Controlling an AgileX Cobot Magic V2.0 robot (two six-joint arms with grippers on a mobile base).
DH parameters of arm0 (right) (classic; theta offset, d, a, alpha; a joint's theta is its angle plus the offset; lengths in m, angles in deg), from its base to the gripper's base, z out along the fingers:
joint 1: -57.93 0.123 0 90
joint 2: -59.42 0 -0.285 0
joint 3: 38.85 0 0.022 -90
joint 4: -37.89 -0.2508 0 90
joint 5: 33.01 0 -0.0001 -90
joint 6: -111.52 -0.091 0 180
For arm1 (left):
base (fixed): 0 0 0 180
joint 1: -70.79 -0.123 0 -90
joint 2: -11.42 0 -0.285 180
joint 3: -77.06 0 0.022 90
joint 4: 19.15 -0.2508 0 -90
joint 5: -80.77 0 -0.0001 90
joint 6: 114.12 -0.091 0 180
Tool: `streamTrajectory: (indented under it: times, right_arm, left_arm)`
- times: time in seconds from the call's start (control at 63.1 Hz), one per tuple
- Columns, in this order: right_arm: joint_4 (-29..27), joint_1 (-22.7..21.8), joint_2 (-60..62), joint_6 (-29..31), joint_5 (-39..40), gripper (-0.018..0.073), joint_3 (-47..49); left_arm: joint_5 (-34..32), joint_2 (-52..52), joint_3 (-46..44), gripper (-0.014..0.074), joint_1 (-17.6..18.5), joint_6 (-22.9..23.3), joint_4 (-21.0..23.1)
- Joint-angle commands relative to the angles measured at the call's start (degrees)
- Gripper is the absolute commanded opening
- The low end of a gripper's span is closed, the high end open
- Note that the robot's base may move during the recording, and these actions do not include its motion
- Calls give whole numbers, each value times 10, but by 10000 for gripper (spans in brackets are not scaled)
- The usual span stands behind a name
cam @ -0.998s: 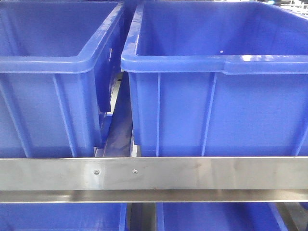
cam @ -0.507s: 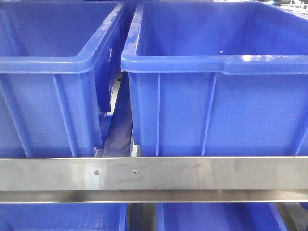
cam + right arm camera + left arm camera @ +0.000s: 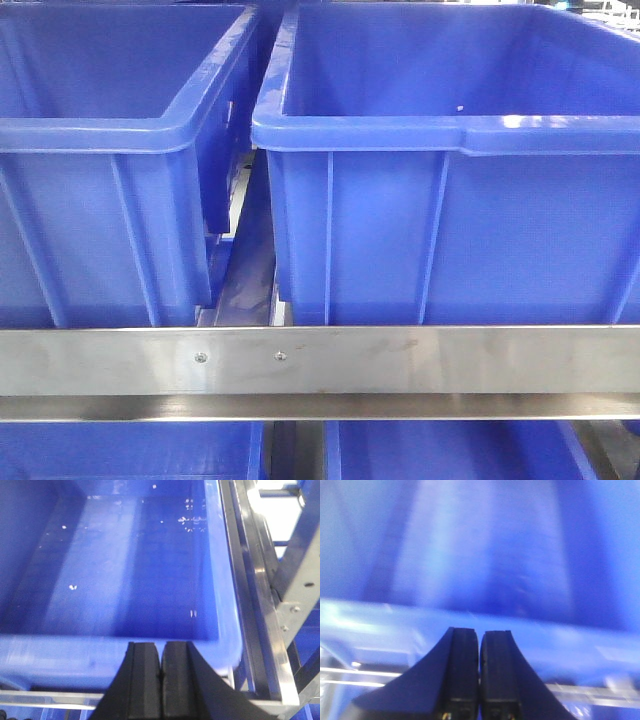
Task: Sort and place red and blue blocks on shelf
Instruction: 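Raise both empty grippers up out of the bins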
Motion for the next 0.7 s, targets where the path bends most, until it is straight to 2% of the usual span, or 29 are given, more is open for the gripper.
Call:
streamTrajectory:
  times: [0.0, 0.364, 0.681]
  right_arm:
    - [6, 0, 22, 4, 38, 49, 3]
    - [6, 0, 44, 4, 17, 49, -6]
    - [7, 0, 44, 4, -43, 49, -6]
  left_arm:
    - [-46, 20, -6, 124, 16, -3, 0]
    - [-45, 41, 14, 124, 22, -3, 0]
    - [-26, 41, 14, 124, 22, -3, 0]
